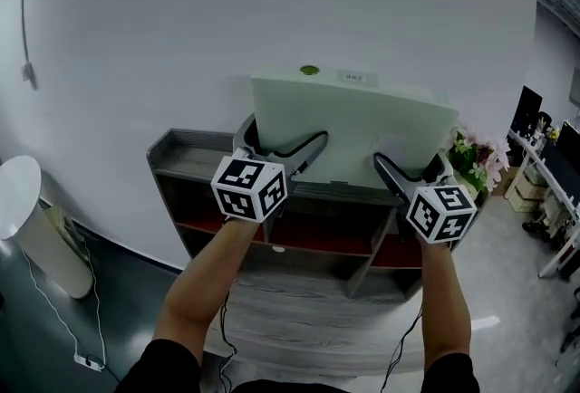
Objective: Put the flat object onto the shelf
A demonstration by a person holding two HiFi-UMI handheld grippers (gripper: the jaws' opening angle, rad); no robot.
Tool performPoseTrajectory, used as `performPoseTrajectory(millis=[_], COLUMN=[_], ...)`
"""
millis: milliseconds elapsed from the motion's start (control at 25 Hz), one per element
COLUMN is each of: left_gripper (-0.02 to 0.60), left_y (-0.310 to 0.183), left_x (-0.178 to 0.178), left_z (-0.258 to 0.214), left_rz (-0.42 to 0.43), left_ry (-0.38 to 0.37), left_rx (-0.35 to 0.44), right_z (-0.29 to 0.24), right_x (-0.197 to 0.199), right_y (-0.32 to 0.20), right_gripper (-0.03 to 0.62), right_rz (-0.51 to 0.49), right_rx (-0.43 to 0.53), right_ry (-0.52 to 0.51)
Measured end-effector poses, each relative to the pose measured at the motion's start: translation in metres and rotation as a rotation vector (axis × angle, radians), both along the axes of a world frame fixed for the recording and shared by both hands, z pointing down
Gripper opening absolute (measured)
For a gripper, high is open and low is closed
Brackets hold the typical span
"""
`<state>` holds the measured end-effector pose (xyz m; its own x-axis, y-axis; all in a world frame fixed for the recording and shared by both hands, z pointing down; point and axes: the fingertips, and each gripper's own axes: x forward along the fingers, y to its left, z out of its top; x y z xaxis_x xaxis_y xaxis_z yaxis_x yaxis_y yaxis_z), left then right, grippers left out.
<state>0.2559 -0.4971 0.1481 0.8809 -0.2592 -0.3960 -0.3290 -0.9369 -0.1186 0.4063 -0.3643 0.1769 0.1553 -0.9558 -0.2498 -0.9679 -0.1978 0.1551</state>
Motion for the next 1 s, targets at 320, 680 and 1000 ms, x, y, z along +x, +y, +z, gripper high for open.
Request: performPoseTrajectory(millis=[320, 680, 1000], left_gripper=[0.557, 0.557, 0.558], left_y=[-0.031, -0.045, -0.046], left_x=[0.042, 0.07, 0.074], left_z=[0.022, 0.04, 0.045], left_rz=[0.023, 0.018, 0.015], left_ry=[-0.093, -0.195, -0.22], left_rx=[-0.052, -0.05, 0.004], right_z=[0.013, 0.026, 0.026], right_x=[0.034, 0.059, 0.061], right_y=[-0.024, -0.036, -0.035], right_gripper=[0.497, 0.497, 0.497], right_rz=[0.026, 0.035, 0.055], right_rx=[-0.058, -0.114, -0.074], right_ry=[-0.02, -0.063, -0.045])
